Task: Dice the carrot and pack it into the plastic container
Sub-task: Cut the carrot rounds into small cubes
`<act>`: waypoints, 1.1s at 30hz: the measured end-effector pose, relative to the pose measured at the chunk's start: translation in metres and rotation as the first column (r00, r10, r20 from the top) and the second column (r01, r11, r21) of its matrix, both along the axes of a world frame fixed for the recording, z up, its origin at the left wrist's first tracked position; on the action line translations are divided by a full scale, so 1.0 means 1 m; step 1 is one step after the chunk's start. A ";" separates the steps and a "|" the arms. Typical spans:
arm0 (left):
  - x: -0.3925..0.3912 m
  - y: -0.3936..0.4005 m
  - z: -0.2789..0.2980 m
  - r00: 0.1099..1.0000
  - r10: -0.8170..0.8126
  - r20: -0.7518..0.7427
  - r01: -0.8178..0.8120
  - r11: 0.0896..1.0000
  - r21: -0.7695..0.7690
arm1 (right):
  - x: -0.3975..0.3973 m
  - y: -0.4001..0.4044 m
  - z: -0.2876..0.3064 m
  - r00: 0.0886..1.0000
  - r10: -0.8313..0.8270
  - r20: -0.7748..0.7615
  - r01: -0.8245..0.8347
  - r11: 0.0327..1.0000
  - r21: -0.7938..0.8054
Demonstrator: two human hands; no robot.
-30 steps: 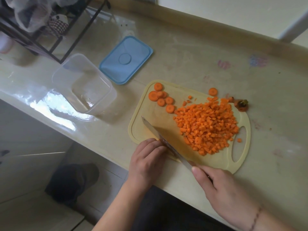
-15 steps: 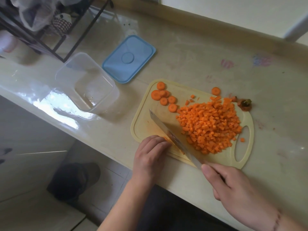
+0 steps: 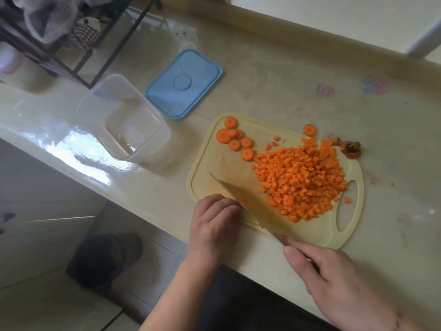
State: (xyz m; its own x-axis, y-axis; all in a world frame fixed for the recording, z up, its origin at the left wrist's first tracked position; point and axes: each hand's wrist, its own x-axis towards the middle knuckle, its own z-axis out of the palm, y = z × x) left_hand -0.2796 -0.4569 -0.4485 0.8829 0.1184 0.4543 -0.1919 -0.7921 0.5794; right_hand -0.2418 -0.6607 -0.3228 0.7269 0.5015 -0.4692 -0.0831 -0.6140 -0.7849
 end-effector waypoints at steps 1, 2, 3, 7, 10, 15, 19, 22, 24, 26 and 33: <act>0.000 0.000 0.000 1.000 0.003 -0.001 -0.003 1.000 -0.002 | 0.001 0.000 0.001 1.000 0.005 -0.004 -0.005 1.000 0.000; 0.000 0.000 -0.001 1.000 0.003 -0.002 -0.003 1.000 -0.004 | 0.002 -0.001 0.001 1.000 0.010 -0.009 -0.010 1.000 -0.003; 0.000 0.000 -0.001 1.000 0.001 -0.003 -0.001 1.000 -0.007 | 0.002 0.000 0.002 1.000 0.011 -0.015 -0.011 1.000 -0.004; 0.000 -0.001 -0.002 1.000 -0.002 -0.010 0.001 1.000 -0.019 | 0.003 0.002 -0.002 1.000 -0.003 -0.013 0.002 1.000 -0.016; -0.001 0.001 -0.002 0.999 -0.013 -0.048 0.011 0.999 -0.038 | 0.007 0.011 -0.011 0.998 0.020 0.052 -0.020 1.000 -0.005; 0.001 0.004 0.005 0.998 -0.031 -0.060 0.024 0.993 -0.113 | 0.010 0.005 -0.020 0.998 0.029 0.048 -0.031 0.999 0.043; -0.002 0.011 0.016 0.998 0.030 -0.048 -0.043 0.949 -0.312 | 0.007 -0.010 -0.009 0.992 0.050 0.114 -0.047 0.998 -0.028; -0.007 0.026 0.036 0.964 0.259 -0.063 -0.260 0.861 -0.437 | 0.000 -0.017 -0.002 0.959 0.153 0.240 -0.115 0.980 -0.163; -0.002 0.040 0.052 0.955 0.294 -0.039 -0.286 0.873 -0.396 | -0.005 -0.025 -0.009 0.928 0.209 0.308 -0.129 0.957 -0.261; 0.009 0.053 0.070 0.977 0.212 -0.027 -0.208 0.915 -0.346 | -0.009 -0.027 -0.011 0.914 0.221 0.340 -0.112 0.944 -0.311; 0.059 0.081 0.100 0.781 -0.382 -0.493 0.353 0.923 -0.156 | -0.023 -0.016 -0.003 0.846 0.273 0.458 -0.052 0.897 -0.439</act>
